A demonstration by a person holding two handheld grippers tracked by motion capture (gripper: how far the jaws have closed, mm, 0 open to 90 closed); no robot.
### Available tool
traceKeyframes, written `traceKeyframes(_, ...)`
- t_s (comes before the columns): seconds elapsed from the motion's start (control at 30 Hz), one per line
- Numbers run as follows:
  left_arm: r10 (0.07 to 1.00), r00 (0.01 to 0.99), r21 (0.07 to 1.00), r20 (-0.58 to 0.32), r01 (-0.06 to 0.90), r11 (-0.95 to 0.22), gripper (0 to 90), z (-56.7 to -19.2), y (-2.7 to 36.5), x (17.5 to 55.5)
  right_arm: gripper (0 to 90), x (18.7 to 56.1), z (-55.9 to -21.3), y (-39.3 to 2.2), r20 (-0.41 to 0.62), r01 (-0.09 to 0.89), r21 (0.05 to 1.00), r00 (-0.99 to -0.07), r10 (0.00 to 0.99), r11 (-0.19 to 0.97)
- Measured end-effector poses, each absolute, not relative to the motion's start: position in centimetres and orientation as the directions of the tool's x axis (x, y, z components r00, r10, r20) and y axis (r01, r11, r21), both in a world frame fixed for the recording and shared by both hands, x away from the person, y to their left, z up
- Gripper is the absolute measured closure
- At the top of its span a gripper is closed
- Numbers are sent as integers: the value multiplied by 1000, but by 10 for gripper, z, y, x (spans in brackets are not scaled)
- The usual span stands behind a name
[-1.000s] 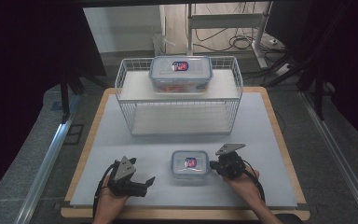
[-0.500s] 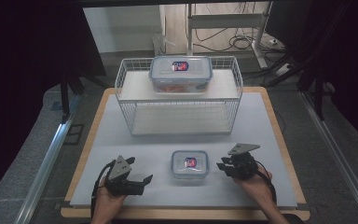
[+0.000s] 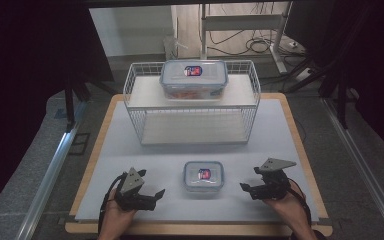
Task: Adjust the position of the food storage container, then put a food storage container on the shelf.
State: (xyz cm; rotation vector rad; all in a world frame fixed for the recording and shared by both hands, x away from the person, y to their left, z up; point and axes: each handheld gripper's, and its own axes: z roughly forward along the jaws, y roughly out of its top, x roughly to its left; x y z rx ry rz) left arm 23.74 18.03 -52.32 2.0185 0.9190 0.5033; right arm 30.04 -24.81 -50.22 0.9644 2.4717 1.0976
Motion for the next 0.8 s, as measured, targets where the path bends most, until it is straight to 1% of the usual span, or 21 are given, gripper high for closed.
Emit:
traceKeyframes(0.1, 759, 651, 821, 17, 424, -383, 55, -524, 180, 238, 115, 302, -506, -247, 4, 460, 726, -746, 666, 512)
traceKeyframes(0.43, 763, 646, 820, 5, 435, -373, 48, -523, 180, 238, 87, 303, -507, -248, 11, 464, 727, -744, 668, 506)
traceKeyframes(0.63, 769, 634, 809, -78, 491, -323, 42, -520, 181, 240, 65, 304, -507, -245, 24, 487, 724, -727, 687, 489)
traceKeyframes(0.8, 769, 631, 804, -105, 509, -308, 43, -518, 181, 242, 57, 303, -504, -241, 18, 494, 716, -720, 694, 494)
